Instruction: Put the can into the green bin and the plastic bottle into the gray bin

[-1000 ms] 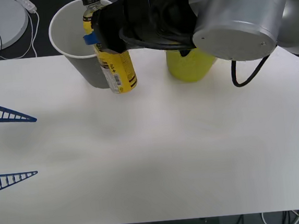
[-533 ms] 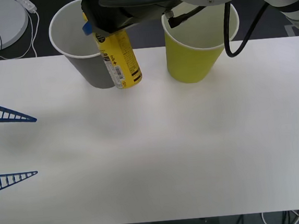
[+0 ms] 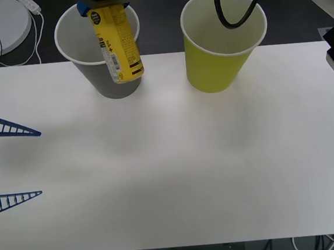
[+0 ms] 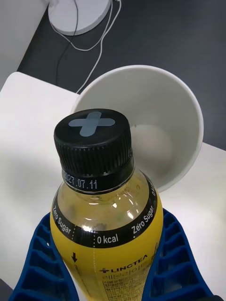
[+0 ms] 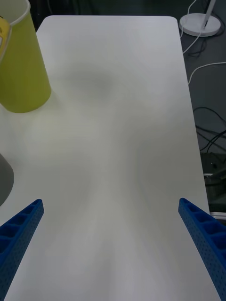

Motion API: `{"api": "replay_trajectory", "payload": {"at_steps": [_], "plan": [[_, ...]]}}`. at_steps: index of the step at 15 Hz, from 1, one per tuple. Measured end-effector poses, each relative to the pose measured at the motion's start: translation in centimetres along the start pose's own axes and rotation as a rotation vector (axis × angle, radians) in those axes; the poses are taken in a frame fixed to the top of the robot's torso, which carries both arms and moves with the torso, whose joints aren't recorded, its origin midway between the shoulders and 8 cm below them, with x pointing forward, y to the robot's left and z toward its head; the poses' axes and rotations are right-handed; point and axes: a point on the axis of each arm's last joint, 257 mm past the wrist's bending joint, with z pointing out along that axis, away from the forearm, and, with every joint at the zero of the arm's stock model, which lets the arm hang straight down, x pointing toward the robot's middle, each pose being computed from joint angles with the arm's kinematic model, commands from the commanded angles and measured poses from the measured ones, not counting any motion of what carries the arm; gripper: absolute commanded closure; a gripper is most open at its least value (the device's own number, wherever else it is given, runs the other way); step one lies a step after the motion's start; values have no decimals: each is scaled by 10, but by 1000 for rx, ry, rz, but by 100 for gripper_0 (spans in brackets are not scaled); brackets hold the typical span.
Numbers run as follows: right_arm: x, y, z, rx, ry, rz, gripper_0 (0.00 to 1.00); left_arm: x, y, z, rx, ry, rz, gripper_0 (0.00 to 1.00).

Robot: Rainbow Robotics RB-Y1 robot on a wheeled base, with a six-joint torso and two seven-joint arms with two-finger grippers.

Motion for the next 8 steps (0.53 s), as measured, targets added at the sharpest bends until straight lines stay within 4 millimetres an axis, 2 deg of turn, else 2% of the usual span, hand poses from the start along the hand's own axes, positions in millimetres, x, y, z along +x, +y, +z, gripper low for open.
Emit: {"api": "replay_trajectory", "payload": {"at_steps": [8], "plan": [[-36,-6,11,71,31,96,100,0,0,0,0,0,0,0]]}}
